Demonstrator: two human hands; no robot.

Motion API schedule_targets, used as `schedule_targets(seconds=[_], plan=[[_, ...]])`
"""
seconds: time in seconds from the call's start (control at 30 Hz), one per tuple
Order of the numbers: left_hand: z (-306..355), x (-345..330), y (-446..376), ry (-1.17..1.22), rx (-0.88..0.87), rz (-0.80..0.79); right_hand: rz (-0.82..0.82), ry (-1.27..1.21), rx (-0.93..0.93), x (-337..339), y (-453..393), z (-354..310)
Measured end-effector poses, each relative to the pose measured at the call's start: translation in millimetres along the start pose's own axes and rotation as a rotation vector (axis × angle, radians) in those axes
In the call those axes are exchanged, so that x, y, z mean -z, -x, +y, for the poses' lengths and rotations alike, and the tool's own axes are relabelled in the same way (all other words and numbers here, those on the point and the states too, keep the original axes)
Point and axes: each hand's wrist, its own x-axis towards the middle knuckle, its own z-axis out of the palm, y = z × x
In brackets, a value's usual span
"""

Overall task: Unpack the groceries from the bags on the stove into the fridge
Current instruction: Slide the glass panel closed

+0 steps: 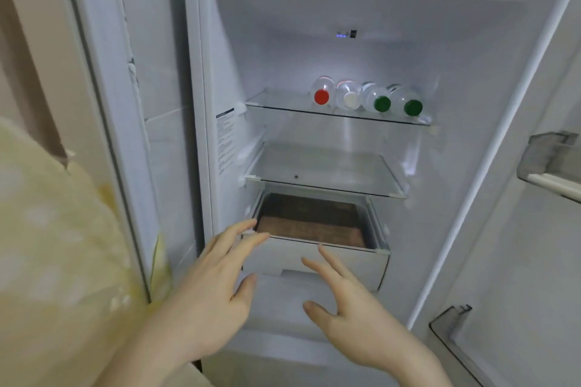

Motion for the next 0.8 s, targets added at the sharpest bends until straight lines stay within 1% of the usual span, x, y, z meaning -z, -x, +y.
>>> schedule_targets(seconds=[0.1,0.27,0.4,0.57,0.67,0.8], plan=[[6,1,35,-0.055,0.075,0.022,-0.071,0.004,0.038,-3,19,-4],[19,-6,99,-0.113,0.141,0.062,-0.116,-0.016,0.093,-4,62,-3],[33,-13,166,-0.188,0.187,0.107,-0.15,-0.034,0.147,-14,95,-6],[57,-11,277,-0.226,0.415,0.153,-0.344,-0.03,0.253,-54,136,-35],[71,-6,342,-0.247,0.56,0.149,-0.47,-0.027,0.345,-78,159,-62],[81,1,414,-0.26,0.667,0.201,-0.566,-0.008,0.444,-98,183,-94]])
